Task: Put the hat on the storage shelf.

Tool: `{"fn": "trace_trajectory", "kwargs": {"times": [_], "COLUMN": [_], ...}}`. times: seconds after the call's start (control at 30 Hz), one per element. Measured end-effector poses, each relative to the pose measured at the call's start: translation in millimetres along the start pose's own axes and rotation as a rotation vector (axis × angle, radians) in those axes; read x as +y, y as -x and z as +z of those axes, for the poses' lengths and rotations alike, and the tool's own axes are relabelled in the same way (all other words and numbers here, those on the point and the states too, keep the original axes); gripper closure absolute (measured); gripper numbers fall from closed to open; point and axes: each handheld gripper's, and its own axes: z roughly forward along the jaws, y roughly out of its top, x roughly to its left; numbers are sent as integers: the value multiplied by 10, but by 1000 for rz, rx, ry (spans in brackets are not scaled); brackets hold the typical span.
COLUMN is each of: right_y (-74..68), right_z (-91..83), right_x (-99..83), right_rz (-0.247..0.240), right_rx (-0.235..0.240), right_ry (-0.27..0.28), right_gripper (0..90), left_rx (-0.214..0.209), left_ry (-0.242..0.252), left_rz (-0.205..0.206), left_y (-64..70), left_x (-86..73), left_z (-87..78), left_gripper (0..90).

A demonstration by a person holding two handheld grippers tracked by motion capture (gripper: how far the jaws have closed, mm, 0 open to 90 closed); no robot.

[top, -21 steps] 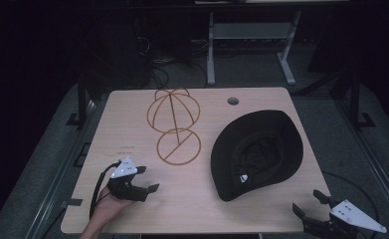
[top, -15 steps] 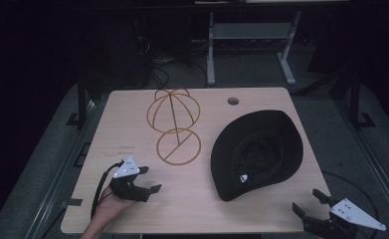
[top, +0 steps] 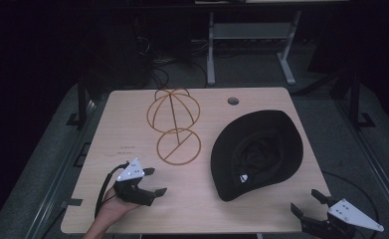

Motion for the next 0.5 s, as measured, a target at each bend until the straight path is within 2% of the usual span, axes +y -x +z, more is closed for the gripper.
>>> {"fn": "trace_trajectory", "kwargs": {"times": [0.13, 0.3, 0.5], "right_y": [7, -2, -10], "right_z": [10, 20, 10], "right_x": [-10, -11, -3], "right_rz": [7, 9, 5], "right_rx": [1, 4, 2], "right_ry": [-6, -7, -1], "right_gripper": [150, 150, 150], "left_rx": [-27, -70, -116], "left_ry": [8, 0, -3], "left_rz": [2, 42, 70], "left_y": [52, 173, 299], "left_x": [89, 269, 417], "left_z": [45, 173, 305], "left_gripper": [173, 173, 173]}}
